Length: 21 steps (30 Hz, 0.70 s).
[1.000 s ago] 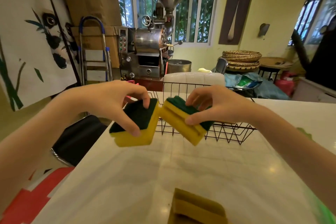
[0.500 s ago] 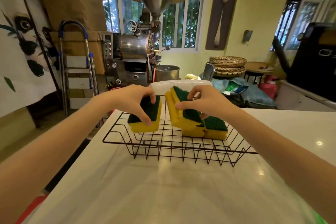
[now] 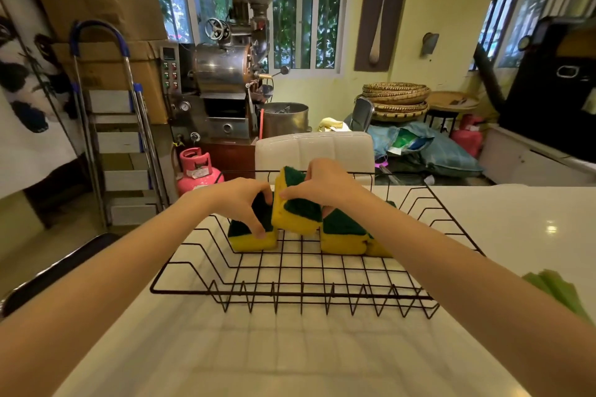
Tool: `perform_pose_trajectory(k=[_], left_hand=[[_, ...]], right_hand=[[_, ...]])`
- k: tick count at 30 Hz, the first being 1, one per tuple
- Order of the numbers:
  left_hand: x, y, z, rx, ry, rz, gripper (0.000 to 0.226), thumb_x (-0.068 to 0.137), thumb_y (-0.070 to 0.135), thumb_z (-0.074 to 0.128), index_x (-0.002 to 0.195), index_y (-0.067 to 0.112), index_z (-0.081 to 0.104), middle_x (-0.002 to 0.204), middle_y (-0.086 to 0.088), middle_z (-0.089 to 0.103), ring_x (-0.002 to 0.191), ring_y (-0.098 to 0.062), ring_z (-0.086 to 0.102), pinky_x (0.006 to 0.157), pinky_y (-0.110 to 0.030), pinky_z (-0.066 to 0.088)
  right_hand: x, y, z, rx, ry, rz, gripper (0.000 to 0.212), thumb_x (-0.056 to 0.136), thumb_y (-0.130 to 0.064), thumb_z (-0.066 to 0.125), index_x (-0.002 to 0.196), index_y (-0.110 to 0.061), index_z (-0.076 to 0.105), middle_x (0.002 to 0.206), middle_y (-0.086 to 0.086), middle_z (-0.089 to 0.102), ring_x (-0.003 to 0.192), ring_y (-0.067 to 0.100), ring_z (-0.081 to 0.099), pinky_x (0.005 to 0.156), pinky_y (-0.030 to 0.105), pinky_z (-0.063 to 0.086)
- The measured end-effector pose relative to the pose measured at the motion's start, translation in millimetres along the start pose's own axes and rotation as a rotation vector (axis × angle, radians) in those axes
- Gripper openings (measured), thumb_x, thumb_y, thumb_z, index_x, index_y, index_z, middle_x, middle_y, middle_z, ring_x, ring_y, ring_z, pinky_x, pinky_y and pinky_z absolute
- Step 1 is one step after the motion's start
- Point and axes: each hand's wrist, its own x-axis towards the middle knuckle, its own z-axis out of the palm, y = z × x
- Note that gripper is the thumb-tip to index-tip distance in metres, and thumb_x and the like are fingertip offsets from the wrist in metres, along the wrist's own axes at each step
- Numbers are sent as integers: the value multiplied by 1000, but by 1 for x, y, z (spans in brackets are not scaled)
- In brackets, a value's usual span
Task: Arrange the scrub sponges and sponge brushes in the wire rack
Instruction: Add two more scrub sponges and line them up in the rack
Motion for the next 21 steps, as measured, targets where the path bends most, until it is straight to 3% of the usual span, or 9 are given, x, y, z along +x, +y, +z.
perform_pose_trajectory(k=[4, 12, 17, 21], left_hand=[[2, -1, 0, 15, -35, -23, 61, 62, 34, 78, 112, 23, 46, 107, 2, 45, 96, -18, 47, 76, -28, 47], [6, -2, 4, 24, -55, -41, 61, 61, 36, 78, 111, 23, 46, 109, 0, 47, 97, -19, 48, 76, -29, 47], [4, 2, 3, 12, -45, -45, 61, 61, 34, 79, 112, 21, 48, 107, 0, 47, 95, -19, 48, 64, -21, 43], [3, 3, 3, 16, -42, -51, 62, 60, 34, 79, 112, 20, 48, 108, 0, 47, 95, -19, 48, 69, -24, 44]], right_hand=[[8, -1, 9, -114, 11, -8, 55, 73, -38, 71, 112, -5, 51, 96, 9, 54, 89, 23, 56, 71, 33, 54], [9, 5, 21, -262, -22, 23, 39, 78, -32, 67, 104, -5, 56, 66, 1, 44, 75, 21, 52, 63, 30, 50], [15, 2, 33, -425, 25, -19, 36, 81, -32, 62, 106, -6, 58, 82, 5, 52, 78, 21, 52, 64, 30, 43], [15, 0, 44, -589, 33, -41, 37, 84, -35, 56, 109, -8, 57, 87, 6, 51, 78, 21, 50, 64, 30, 40]])
